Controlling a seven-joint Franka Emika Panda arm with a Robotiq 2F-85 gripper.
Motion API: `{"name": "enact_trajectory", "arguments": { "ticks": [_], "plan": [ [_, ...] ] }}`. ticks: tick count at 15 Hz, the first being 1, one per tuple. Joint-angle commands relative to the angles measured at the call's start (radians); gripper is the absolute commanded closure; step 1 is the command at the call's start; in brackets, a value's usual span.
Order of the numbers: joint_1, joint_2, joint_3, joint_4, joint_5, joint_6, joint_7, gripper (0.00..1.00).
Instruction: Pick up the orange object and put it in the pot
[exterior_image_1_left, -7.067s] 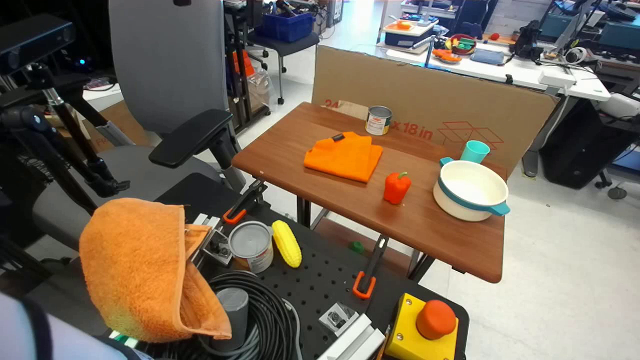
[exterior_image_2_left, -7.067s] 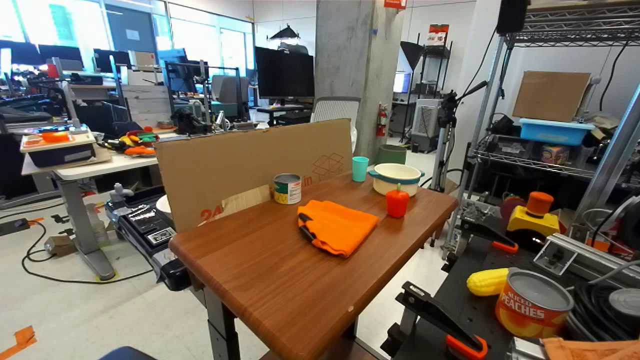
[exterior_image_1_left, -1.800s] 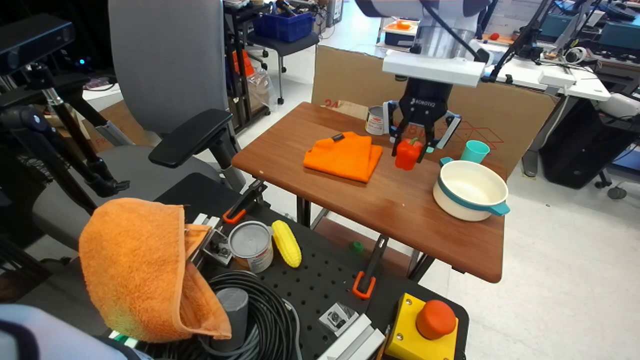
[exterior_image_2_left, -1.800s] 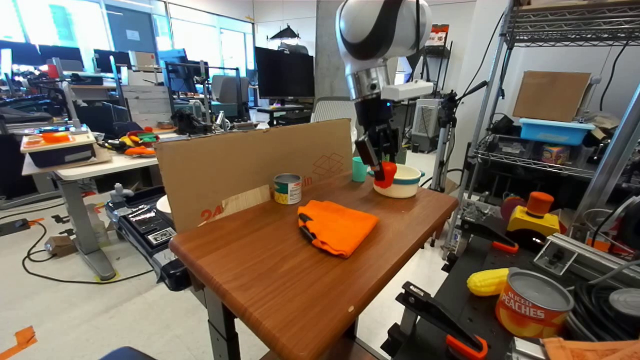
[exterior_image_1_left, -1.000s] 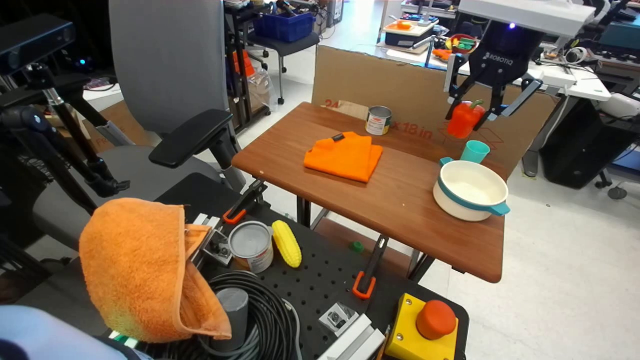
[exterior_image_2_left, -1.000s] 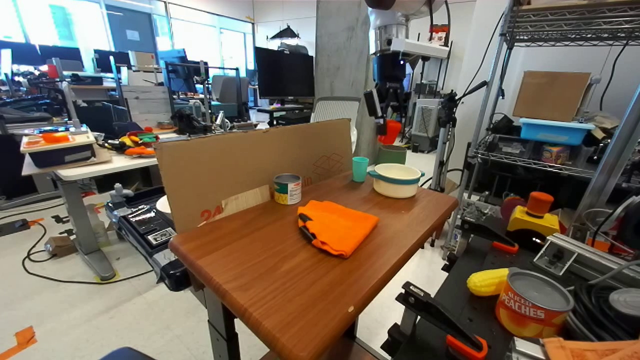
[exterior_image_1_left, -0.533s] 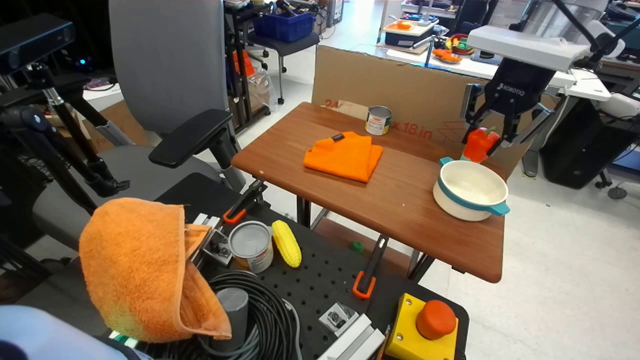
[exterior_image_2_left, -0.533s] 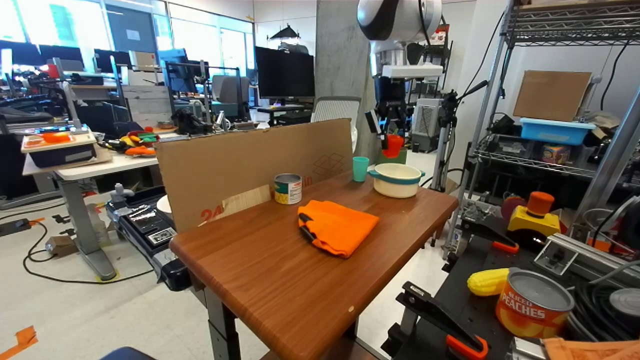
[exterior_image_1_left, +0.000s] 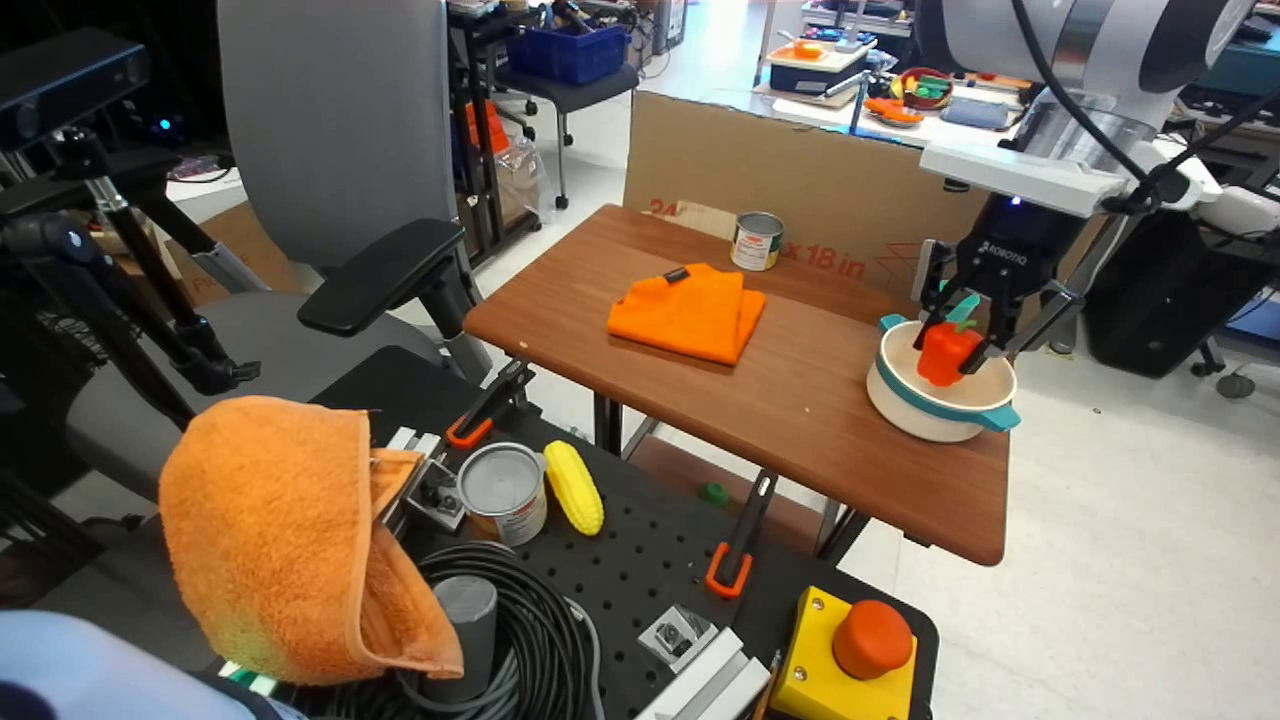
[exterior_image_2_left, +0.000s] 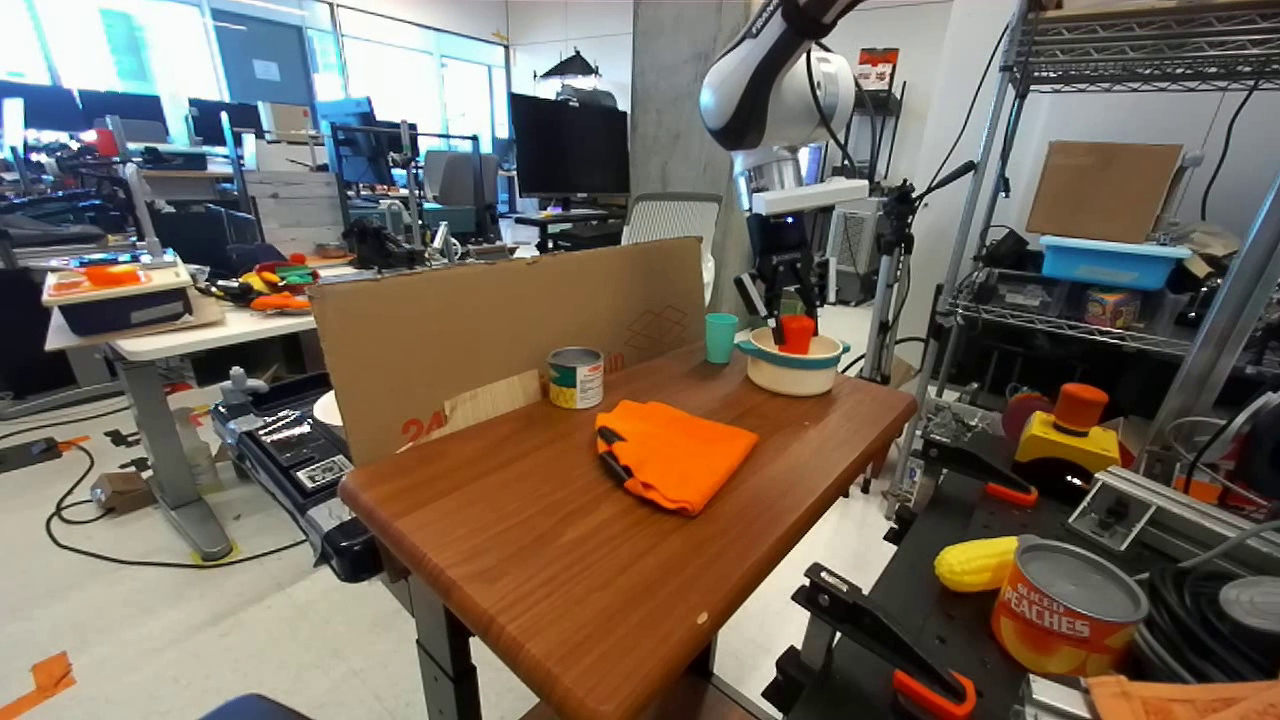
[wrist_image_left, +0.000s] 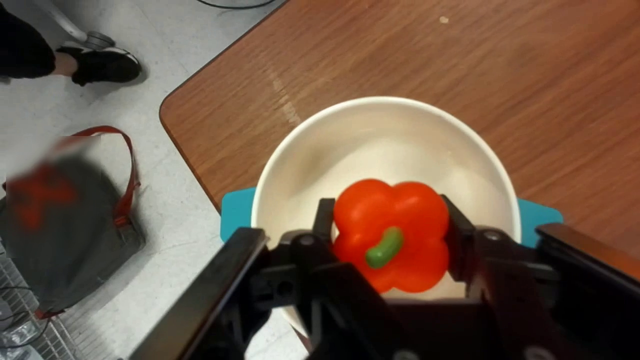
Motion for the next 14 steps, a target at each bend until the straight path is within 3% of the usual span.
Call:
{"name": "enact_trajectory", "arguments": {
  "ticks": [1, 10, 12, 14],
  "plan": [
    [-0.008, 0.081, 0.0, 0.118, 0.004, -0.084, 0.019, 0.76],
    [-0.015, 0.171, -0.002, 0.214, -0.006, -0.123, -0.001, 0.76],
    [-0.019, 0.166, 0.004, 0.218, -0.004, -0.15, -0.02, 0.25],
    [-0.019, 0.148, 0.009, 0.203, -0.005, -0.166, -0.046, 0.21]
  ]
}}
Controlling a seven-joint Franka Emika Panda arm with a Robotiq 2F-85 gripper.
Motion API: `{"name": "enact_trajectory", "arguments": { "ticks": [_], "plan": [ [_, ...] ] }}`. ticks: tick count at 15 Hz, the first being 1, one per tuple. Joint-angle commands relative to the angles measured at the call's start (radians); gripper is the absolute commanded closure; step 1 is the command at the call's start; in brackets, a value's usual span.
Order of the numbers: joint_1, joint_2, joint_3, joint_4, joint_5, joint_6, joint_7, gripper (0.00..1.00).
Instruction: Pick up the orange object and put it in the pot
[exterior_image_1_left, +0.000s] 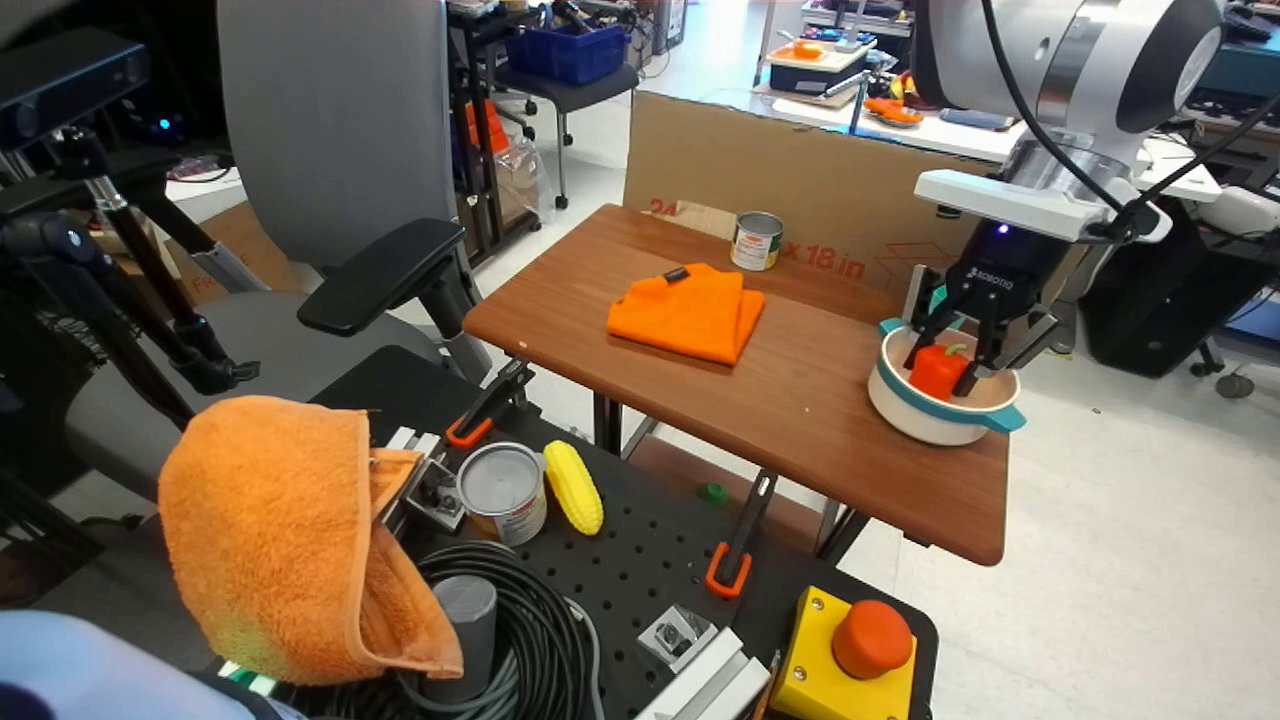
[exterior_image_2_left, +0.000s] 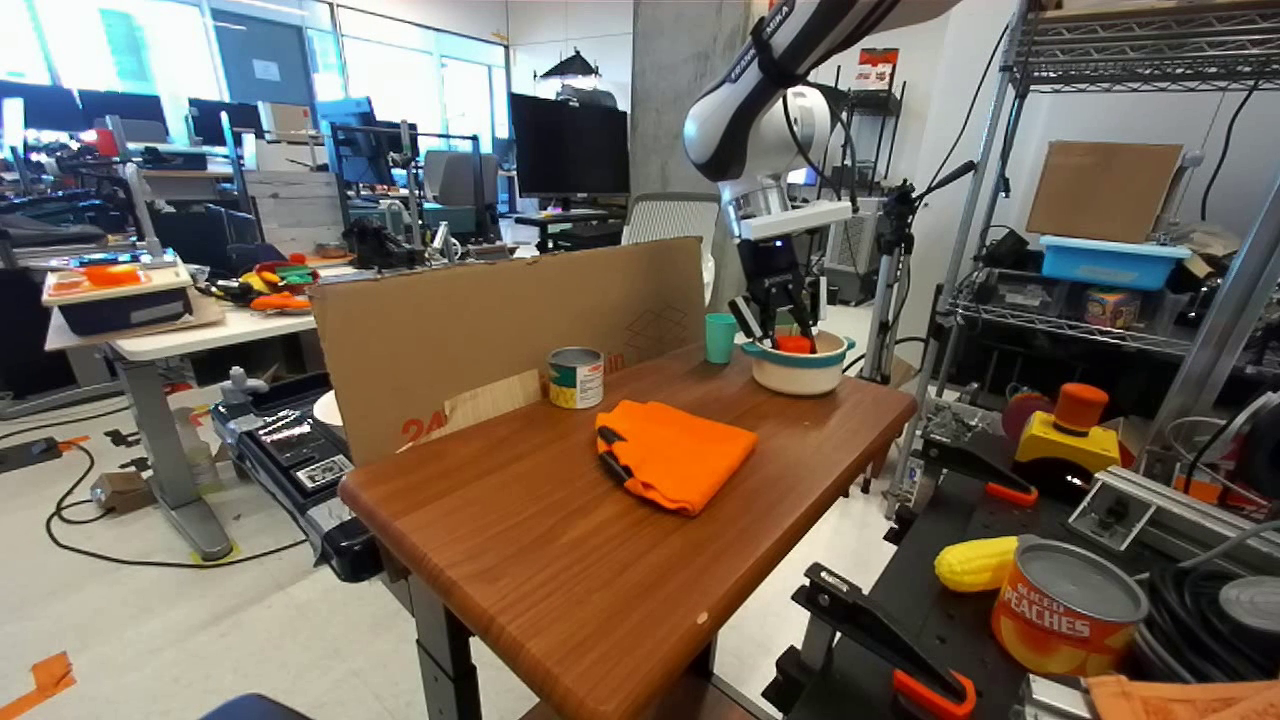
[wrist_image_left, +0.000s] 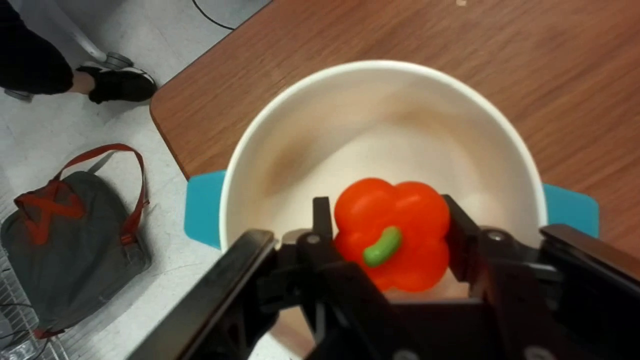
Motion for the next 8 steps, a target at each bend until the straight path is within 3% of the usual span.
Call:
{"name": "enact_trajectory", "arguments": {
  "ticks": [1, 3, 8],
  "plan": [
    [-0.014, -0.009, 0.017, 0.014, -0.006, -0.052, -0.055, 0.16],
    [-0.011, -0.031, 0.019, -0.011, -0.009, -0.041, -0.083, 0.02],
    [-0.007, -0.18, 0.034, -0.151, -0.006, 0.014, -0.177, 0.0]
  ]
}}
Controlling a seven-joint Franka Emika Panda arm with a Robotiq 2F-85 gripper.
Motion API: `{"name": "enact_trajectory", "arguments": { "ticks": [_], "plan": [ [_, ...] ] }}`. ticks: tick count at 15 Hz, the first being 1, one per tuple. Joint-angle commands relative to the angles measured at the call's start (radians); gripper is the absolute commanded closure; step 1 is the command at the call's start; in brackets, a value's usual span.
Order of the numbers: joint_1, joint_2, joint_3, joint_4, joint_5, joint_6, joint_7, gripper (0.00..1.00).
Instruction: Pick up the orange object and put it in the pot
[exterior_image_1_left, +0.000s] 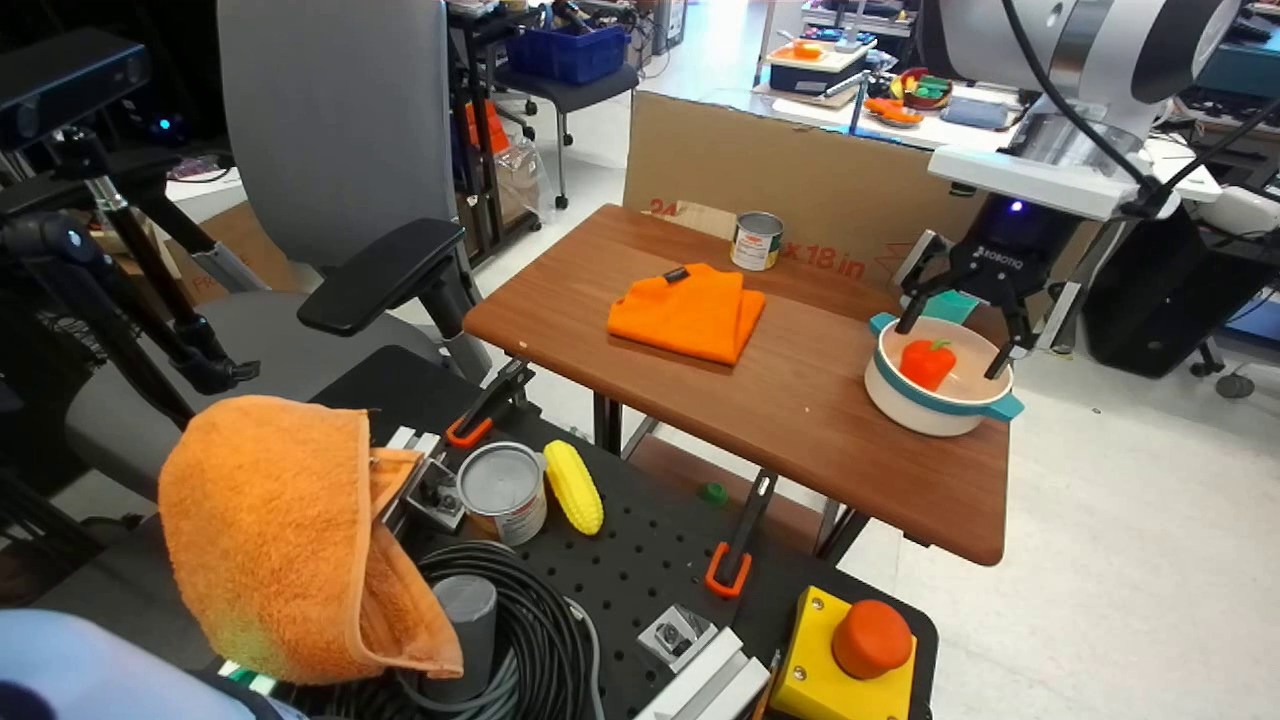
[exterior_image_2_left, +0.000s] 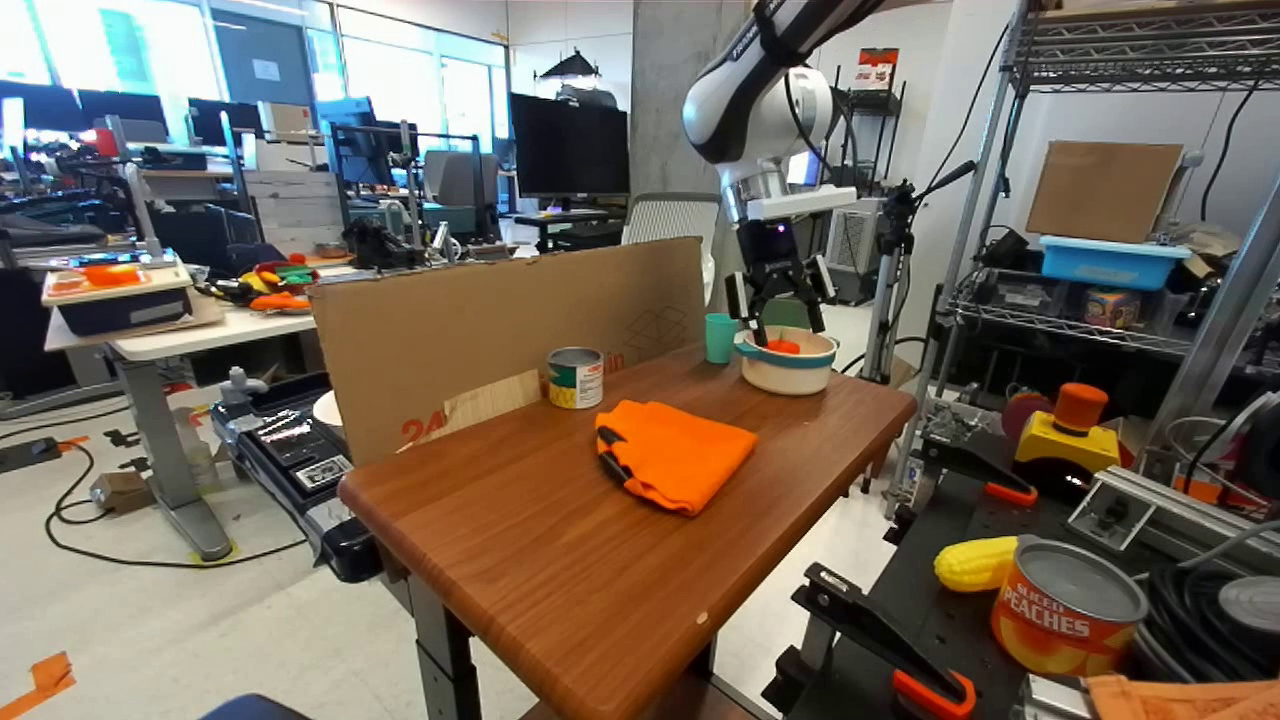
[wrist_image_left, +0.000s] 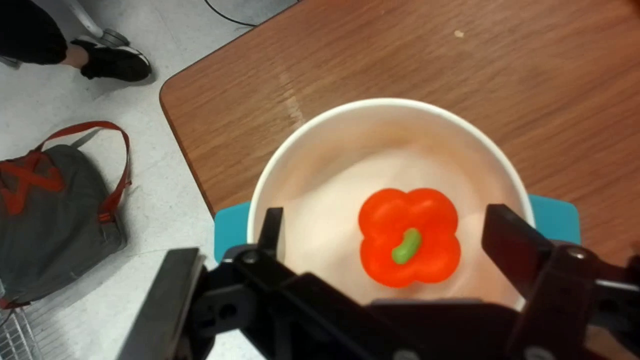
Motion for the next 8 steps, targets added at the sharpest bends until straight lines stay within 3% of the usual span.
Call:
{"name": "enact_trajectory", "arguments": {
  "ticks": [1, 4, 5, 8],
  "plan": [
    [-0.009, -0.186, 0.035, -0.171, 0.003, 0.016, -0.088, 0.0],
    [-0.006, -0.342, 0.065, -0.299, 0.037, 0.017, -0.135, 0.0],
    [-0.006, -0.205, 0.044, -0.155, 0.005, -0.004, -0.101, 0.0],
    [-0.004, -0.244, 0.048, -0.179, 0.005, -0.005, -0.1, 0.0]
  ]
}}
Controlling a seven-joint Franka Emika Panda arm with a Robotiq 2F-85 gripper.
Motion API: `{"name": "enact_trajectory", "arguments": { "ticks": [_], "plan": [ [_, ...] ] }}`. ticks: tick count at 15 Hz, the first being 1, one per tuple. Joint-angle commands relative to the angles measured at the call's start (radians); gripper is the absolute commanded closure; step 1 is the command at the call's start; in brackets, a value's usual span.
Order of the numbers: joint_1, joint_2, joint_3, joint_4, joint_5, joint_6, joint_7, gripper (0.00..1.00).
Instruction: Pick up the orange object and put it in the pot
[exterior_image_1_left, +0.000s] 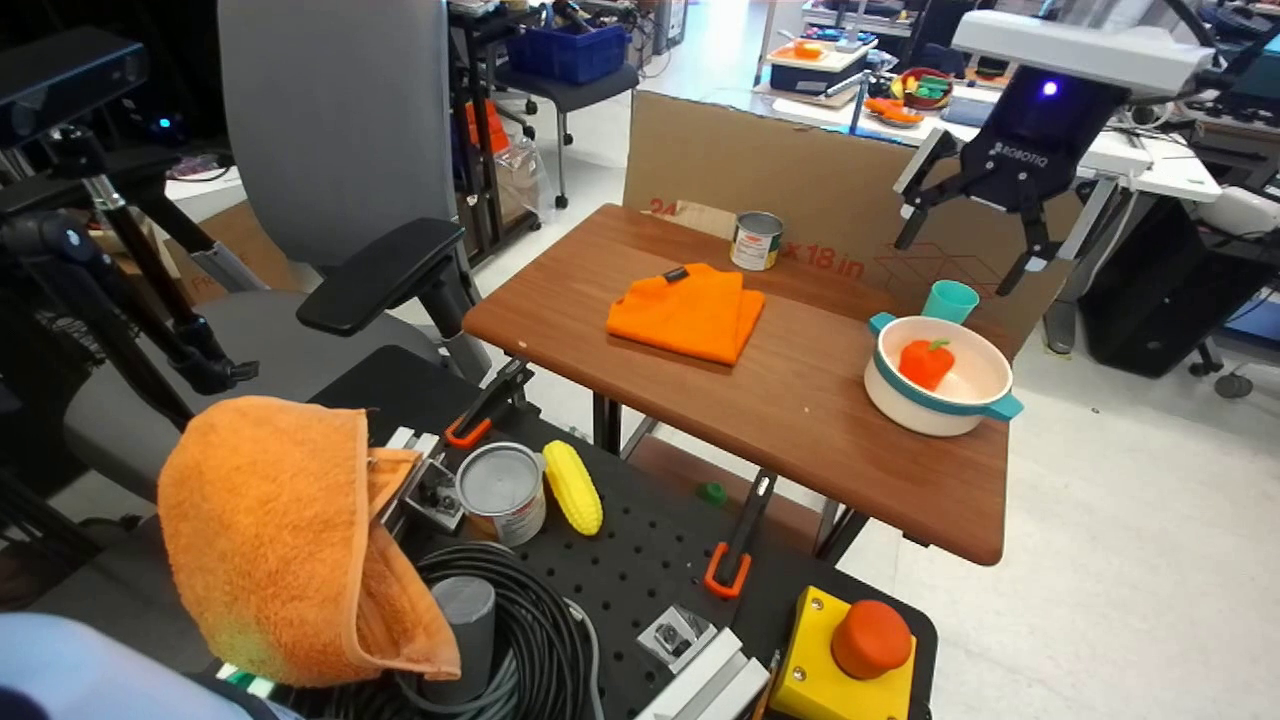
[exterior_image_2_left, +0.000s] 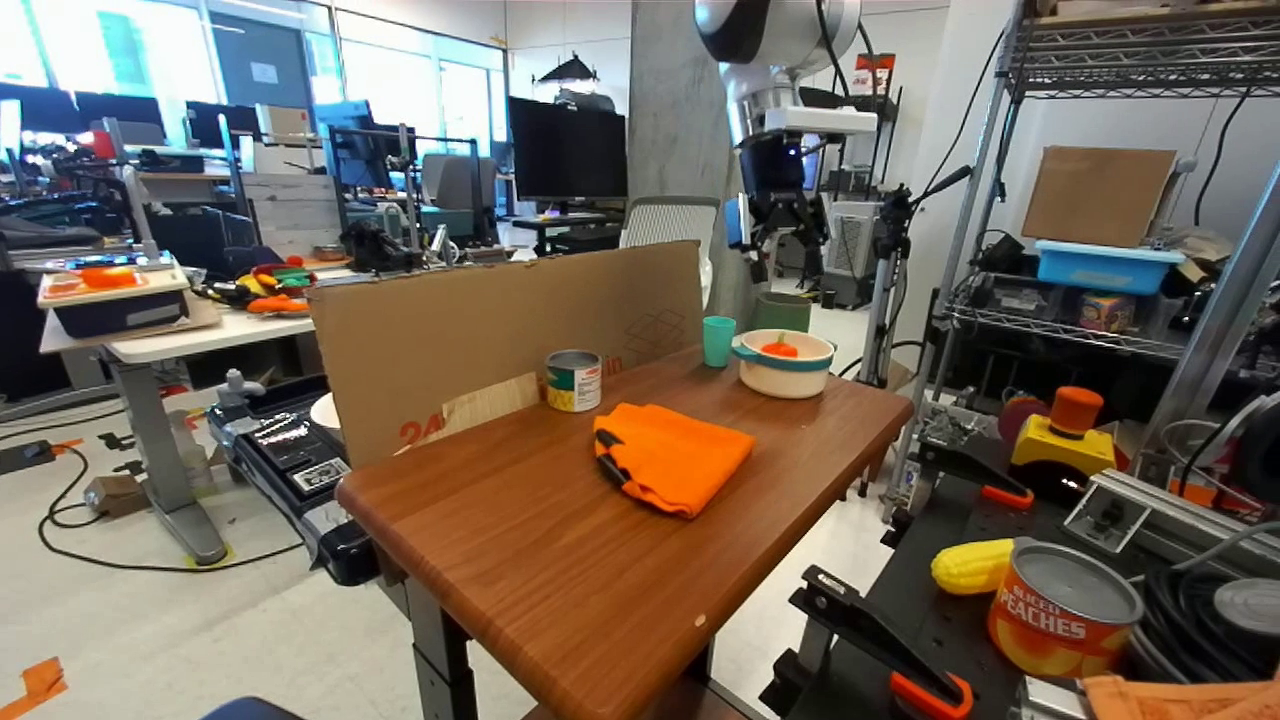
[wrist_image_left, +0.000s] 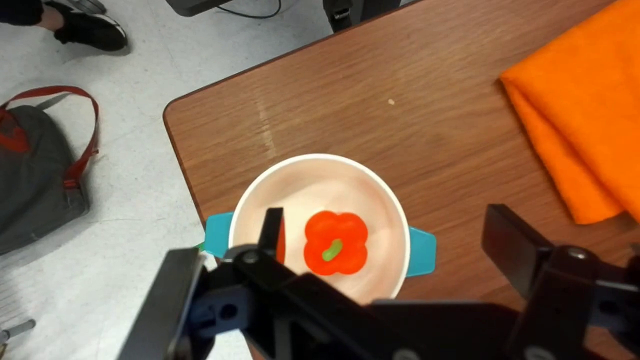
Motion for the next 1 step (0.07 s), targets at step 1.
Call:
{"name": "enact_trajectory", "arguments": {
  "ticks": [1],
  "plan": [
    [-0.007, 0.012, 0.005, 0.004, -0.003, -0.003, 0.001, 0.0]
  ]
}}
